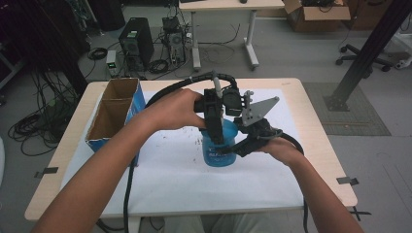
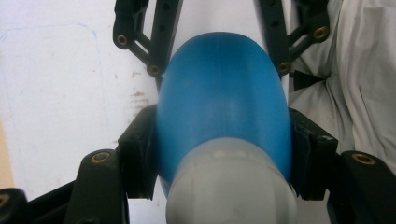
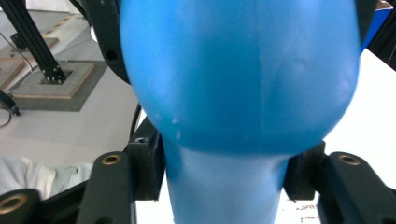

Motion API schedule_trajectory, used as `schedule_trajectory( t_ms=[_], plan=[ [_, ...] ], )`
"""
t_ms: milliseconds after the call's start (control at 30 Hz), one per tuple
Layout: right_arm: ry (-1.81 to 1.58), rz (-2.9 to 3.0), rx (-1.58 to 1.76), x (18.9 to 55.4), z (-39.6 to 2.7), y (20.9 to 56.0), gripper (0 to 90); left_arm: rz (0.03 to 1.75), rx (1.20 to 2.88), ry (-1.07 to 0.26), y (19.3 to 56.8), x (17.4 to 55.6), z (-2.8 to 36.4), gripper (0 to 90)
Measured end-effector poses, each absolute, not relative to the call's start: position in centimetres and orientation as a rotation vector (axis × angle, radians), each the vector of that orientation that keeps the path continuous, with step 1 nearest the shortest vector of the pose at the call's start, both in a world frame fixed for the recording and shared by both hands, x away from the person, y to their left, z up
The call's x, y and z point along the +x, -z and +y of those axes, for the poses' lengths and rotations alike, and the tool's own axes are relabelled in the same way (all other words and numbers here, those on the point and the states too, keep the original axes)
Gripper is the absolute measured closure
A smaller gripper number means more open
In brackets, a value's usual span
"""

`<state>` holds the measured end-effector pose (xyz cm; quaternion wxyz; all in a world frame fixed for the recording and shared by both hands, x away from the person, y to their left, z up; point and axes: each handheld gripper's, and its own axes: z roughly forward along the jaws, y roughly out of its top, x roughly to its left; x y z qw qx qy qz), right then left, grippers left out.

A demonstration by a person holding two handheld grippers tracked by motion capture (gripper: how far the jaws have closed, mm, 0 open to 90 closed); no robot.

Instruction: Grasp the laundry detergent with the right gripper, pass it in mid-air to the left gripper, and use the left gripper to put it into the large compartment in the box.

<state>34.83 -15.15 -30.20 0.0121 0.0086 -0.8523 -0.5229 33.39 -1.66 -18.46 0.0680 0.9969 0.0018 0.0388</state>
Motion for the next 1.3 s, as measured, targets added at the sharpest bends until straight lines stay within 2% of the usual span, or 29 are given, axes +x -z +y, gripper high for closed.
schedule_trajectory(
  t_ms=[67, 233, 467, 833, 1300],
  plan=[
    [1.624, -2.651, -0.011, 34.9, -15.3, 30.0, 26.8, 0.021, 3.009, -0.134, 18.1, 33.4, -1.7, 38.0],
    [1.596, -2.661, -0.149, 35.2, -17.4, 30.0, 11.9, 0.094, 3.020, -0.174, 16.9, 33.7, -1.1, 38.0],
    [1.526, -2.727, -0.422, 35.9, -22.2, 29.3, 2.9, 0.294, 3.004, -0.248, 14.6, 34.6, 0.7, 38.0],
    [1.288, -2.963, -0.587, 36.7, -27.5, 27.9, 1.1, 0.774, 2.893, -0.352, 10.2, 37.0, 4.5, 37.9],
    [1.129, -3.074, -0.587, 38.1, -29.0, 26.5, 2.3, 1.346, 2.642, -0.425, 6.7, 39.4, 10.4, 38.0]
  ],
)
